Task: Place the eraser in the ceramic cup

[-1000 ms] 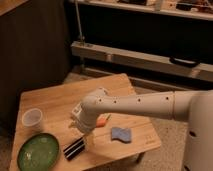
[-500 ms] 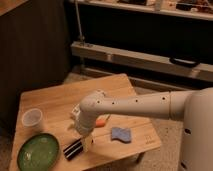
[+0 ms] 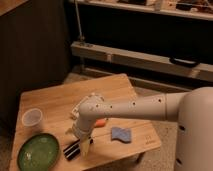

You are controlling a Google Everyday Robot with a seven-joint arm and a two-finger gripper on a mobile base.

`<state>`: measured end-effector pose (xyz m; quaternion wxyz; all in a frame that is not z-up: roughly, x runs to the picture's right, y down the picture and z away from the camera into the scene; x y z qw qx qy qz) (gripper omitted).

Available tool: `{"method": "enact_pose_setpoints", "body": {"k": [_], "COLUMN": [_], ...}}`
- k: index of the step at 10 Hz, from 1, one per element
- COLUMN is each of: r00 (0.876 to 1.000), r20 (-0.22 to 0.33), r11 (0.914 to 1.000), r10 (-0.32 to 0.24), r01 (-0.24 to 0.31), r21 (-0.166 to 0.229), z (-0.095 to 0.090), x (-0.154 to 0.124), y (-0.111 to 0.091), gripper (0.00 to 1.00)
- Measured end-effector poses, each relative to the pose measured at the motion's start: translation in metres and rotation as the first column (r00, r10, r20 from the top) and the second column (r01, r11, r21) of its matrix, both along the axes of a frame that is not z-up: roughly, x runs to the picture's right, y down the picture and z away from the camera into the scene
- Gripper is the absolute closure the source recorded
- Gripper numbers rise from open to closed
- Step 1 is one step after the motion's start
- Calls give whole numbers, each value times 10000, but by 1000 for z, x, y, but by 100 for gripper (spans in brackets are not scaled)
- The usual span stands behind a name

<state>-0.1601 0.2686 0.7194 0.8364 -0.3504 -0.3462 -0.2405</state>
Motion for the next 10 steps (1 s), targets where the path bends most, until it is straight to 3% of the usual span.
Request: {"method": "enact_pose_setpoints", "body": {"k": [7,10], "r00": [9998,9985], "r20": [152,125], "r11": [9996,9982], "r10": [-154,-536], "r01": [158,539], "r21": [-253,-272], "z": [12,10], "x": [-20,-35], "y": [31,40], "gripper": [20,20]}}
